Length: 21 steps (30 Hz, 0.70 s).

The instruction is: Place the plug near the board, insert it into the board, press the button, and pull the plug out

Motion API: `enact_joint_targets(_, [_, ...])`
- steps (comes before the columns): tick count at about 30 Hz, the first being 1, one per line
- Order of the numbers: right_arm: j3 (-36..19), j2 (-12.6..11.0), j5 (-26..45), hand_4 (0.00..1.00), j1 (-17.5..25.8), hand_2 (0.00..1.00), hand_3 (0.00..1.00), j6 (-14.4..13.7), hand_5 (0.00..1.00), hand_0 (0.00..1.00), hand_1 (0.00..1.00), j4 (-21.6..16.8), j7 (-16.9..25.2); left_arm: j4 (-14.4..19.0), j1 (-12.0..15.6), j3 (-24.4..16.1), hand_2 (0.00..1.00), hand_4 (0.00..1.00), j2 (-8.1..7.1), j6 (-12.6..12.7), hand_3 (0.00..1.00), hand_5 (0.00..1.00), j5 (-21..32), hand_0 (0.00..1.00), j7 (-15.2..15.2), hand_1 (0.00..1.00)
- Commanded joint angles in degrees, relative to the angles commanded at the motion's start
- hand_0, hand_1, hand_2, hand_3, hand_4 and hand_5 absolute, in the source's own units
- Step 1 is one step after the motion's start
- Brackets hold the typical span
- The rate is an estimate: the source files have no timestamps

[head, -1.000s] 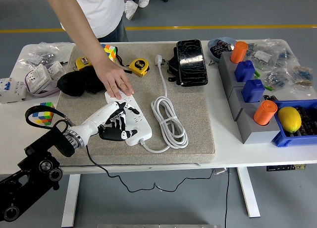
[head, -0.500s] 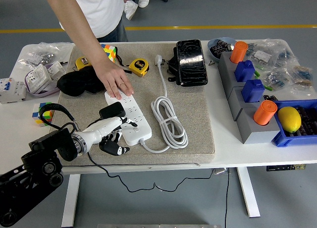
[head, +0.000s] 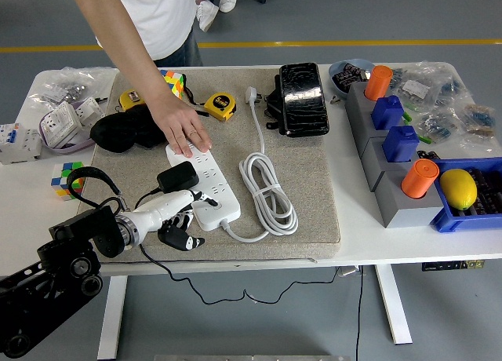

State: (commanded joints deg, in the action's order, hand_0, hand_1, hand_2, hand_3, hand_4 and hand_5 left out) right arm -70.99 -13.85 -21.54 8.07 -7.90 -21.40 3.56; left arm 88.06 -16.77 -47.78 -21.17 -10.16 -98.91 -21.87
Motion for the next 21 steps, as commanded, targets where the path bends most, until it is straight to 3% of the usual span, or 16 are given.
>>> enact_joint_targets(9, [-0.03,0.02,0.03,0.878,0.0,0.582,0.517,-0.01,0.408,0.549,0.637,0.02,0.0,-0.27,-0.3,0.64,0.151,0.781,-0.14,-0.62,0.804,0.002,-0.52,0.053,-0.64,0.076])
enact_joint_targets(12, [0.0,0.02,0.01,0.878,-0.06,0.582,0.517,0.01,0.408,0.549,0.637,0.0,0.0,-0.17,-0.04,0.08,0.151,0.781,-0.09,0.22,0.804,0.002,-0.25,0.053,0.98,0.076])
enact_joint_targets(16, [0.08,0.08,0.01,0.878,0.04,0.582,0.517,0.01,0.408,0.549,0.636,0.01,0.03,0.1,1.18,-3.86,0.166,0.781,0.11,4.78,0.795,0.002,0.85,0.062,8.02,0.085])
enact_joint_targets(18, [0.22,0.08,0.09,0.878,0.09,0.582,0.517,0.02,0.408,0.549,0.636,0.07,0.02,-0.67,1.07,-4.58,0.166,0.781,-0.02,8.26,0.795,0.002,3.11,0.062,12.56,0.085])
enact_joint_targets(19, [0.23,0.06,0.09,0.878,0.03,0.582,0.517,0.02,0.408,0.551,0.636,0.09,0.02,-1.05,0.96,-4.74,0.318,0.758,-0.05,9.67,0.639,0.074,3.72,0.175,14.45,0.165])
enact_joint_targets(21, [0.21,0.02,0.05,0.878,-0.08,0.582,0.517,0.0,0.408,0.551,0.636,0.07,0.03,-2.42,0.74,-5.03,0.318,0.758,-0.03,12.83,0.639,0.074,5.91,0.175,18.49,0.165])
